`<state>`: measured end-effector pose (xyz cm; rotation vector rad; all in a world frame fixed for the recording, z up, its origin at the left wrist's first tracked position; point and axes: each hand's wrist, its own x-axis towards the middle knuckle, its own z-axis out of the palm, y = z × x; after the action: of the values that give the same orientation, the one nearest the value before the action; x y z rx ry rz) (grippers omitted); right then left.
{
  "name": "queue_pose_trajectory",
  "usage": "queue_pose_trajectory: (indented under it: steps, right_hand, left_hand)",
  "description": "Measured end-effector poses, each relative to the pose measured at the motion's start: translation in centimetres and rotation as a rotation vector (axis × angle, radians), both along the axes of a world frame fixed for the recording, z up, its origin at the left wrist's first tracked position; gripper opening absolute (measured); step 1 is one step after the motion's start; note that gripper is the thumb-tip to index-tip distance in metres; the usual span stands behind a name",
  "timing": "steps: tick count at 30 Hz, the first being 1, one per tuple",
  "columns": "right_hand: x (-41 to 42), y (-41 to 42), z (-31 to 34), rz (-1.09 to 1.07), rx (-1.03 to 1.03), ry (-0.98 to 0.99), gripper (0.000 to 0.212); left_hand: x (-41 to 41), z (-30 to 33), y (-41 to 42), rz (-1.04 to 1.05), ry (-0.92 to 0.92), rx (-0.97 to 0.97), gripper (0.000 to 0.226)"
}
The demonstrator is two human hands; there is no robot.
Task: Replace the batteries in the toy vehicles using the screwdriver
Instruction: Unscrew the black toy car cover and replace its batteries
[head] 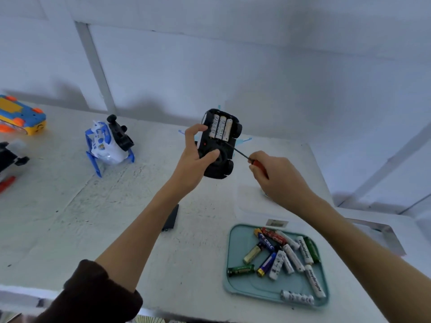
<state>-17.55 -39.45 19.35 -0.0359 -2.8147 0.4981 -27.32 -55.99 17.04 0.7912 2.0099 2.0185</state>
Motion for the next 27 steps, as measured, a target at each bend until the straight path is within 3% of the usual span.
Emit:
queue_pose_trajectory:
  steps: [8, 16, 27]
  right_hand:
    - [1.2, 2.0, -1.3, -0.040, -0.030, 0.082, 0.018]
    - [2.8, 6.0, 1.0, -0.258, -0.023, 0.210, 0.016]
    - [4.3, 7.9, 1.1, -0.351, 0.010, 0.111, 0.023]
  left_hand:
    - [0.2, 0.7, 2.6, -0.059, -0.107, 0.033, 0.046]
    - [-1.4, 1.4, 4.0, -0.223, 0.172, -0.290, 0.050]
    - [-1.5, 0.9, 6.7, -0.264, 0.379, -0.515, 0.045]
